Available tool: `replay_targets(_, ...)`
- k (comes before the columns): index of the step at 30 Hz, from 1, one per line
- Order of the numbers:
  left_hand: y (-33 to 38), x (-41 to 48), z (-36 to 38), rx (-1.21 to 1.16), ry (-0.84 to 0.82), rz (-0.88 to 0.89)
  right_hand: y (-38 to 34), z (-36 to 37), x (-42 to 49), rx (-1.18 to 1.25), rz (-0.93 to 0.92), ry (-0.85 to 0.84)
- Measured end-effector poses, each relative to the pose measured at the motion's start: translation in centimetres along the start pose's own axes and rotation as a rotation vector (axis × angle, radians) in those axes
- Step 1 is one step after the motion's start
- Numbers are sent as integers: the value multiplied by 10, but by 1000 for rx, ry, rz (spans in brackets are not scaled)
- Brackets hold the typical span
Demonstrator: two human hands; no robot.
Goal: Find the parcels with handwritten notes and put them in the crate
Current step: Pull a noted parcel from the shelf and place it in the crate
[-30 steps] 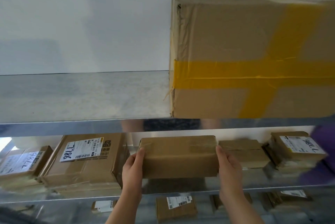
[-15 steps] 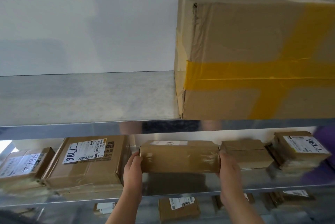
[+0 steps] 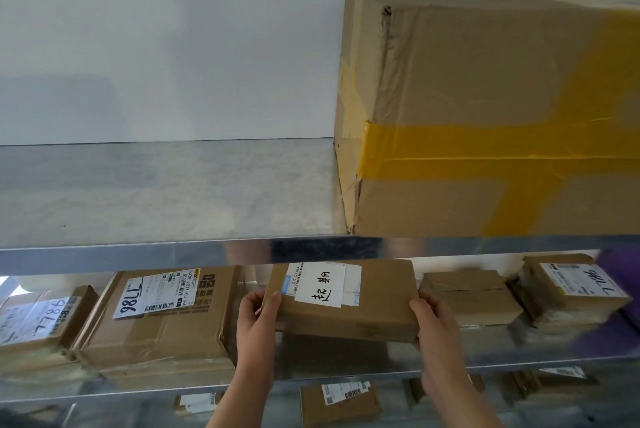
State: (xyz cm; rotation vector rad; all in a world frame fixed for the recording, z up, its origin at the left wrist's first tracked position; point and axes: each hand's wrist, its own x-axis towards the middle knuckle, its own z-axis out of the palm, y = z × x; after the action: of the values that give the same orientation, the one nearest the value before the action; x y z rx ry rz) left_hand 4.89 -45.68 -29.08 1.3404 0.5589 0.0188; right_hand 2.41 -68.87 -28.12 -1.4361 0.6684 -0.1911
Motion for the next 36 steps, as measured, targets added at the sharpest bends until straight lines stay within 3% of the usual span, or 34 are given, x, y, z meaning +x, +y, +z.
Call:
replay_targets(6,4,4,9,-212,-13,-28,6,-2,1,0,142,-222)
replay_targets(15,1,-8,24,-203,-34,-50,31,-17,-11,143,260,-239)
replay_targets(20,-4,-10,28,-154,-183,-100,35,-17,-16,157,324,-496)
replay_targets(23,-4,-14,31,-99,-322,-83,30,-9,-21,102,296,-599)
replay_targets(36,-12,-30,19,-57,-487,-52,-12,20,-47,103,10,-508)
